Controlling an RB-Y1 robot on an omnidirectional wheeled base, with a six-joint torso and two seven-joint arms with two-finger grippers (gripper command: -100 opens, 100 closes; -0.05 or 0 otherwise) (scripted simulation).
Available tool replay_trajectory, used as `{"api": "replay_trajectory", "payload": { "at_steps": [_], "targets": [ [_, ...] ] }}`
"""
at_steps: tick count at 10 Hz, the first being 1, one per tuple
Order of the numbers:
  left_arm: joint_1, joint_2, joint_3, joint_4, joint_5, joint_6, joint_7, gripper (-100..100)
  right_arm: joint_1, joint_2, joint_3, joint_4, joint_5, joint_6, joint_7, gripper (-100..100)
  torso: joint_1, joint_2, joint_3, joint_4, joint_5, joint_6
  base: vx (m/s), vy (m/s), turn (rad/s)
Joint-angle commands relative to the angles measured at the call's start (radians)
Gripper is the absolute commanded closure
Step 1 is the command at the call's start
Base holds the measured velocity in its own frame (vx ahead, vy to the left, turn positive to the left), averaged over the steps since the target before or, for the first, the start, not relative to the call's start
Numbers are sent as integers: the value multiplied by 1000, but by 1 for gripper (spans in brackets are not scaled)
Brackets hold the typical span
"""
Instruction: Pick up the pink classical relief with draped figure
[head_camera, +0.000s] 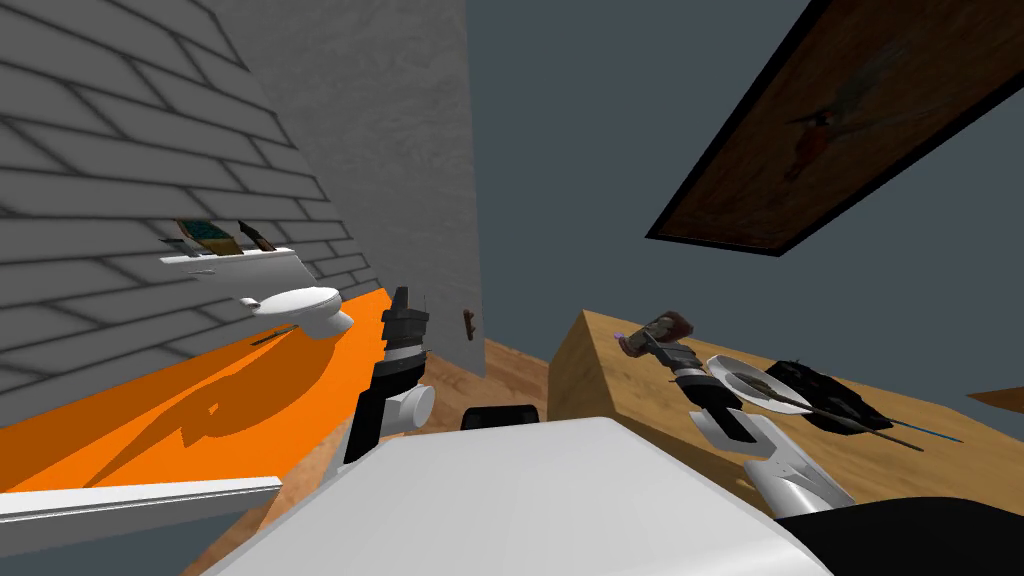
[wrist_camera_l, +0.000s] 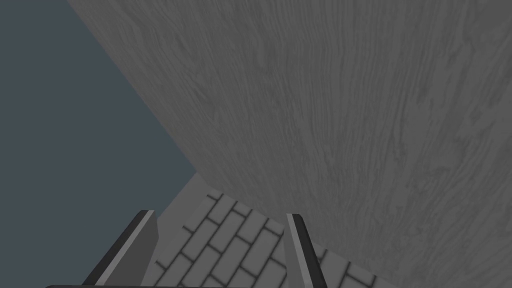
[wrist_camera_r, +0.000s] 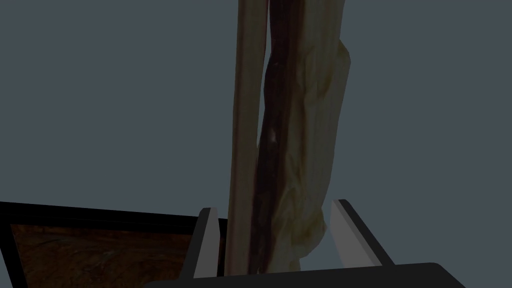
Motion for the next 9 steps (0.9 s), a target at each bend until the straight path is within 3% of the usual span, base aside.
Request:
{"api": "replay_trajectory", "payload": {
  "at_steps": [1,3,4,5,7,8,9],
  "targets": [
    [0,0,0,0,0,0,0,0,-1,37,28,-50,44,31,-17,100,0,0,0,0,0,0,51,-58,-310],
    [0,0,0,0,0,0,0,0,-1,37,28,-102,44,31,-17,100,-3,-1,-2,-2,-2,1,32,-30,-72],
    [0,0,0,0,0,0,0,0,-1,37,28,-102,44,31,-17,100,-2,-1,-1,-2,-2,0,2,-7,19],
    [0,0,0,0,0,0,0,0,-3,68,55,-134,83,62,-33,100,-1,0,-1,-1,-1,0,43,-43,-278],
    [0,0,0,0,0,0,0,0,-3,68,55,-179,83,62,-33,100,-2,0,-1,-1,0,2,27,-28,-101],
    [0,0,0,0,0,0,0,0,-5,100,81,-213,123,92,-49,100,0,1,0,-1,0,1,32,-41,-234],
    [0,0,0,0,0,0,0,0,-5,100,81,-236,123,92,-49,100,-1,0,0,-1,0,3,42,-44,-177]
  ]
}}
